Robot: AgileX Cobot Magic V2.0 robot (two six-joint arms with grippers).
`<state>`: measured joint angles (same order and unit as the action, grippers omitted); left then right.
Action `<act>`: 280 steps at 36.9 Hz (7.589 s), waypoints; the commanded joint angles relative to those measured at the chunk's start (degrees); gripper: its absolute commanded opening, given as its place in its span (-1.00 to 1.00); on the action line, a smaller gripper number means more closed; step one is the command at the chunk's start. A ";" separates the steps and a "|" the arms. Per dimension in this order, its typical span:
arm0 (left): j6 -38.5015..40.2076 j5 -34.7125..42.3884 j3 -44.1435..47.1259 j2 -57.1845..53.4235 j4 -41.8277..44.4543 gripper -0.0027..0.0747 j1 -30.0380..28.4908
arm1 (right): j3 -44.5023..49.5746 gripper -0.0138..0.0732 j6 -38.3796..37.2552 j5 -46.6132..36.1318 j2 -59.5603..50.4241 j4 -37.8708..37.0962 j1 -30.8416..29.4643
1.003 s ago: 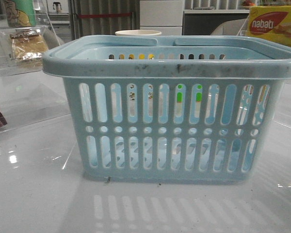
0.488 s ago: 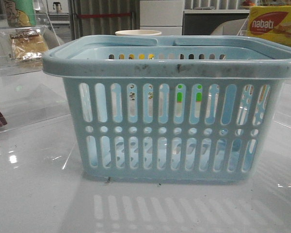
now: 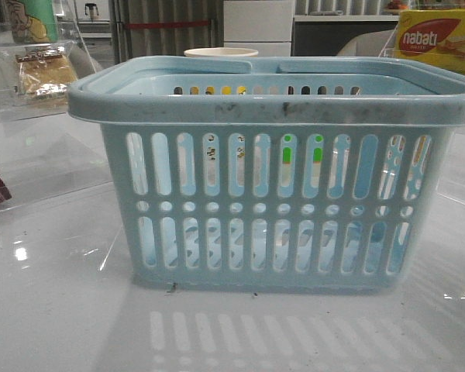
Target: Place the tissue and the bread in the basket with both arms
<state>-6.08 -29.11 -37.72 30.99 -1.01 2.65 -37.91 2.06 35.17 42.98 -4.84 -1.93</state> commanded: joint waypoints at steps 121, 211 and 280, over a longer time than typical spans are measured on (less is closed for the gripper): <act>0.21 4.46 -1.76 0.56 -0.50 0.11 -0.07 | -48.65 -0.24 9.51 22.58 43.21 19.52 17.74; 0.21 7.96 -9.36 17.73 -0.90 0.40 -0.07 | -5.48 0.49 20.57 -1.06 -2.03 26.28 18.85; 0.33 17.87 -56.53 79.61 -10.14 -0.37 0.01 | -5.48 0.49 20.57 -1.06 -2.03 26.28 18.85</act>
<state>-6.08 -13.44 -92.05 115.75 -10.24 2.65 -41.77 22.16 38.32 41.14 20.19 17.11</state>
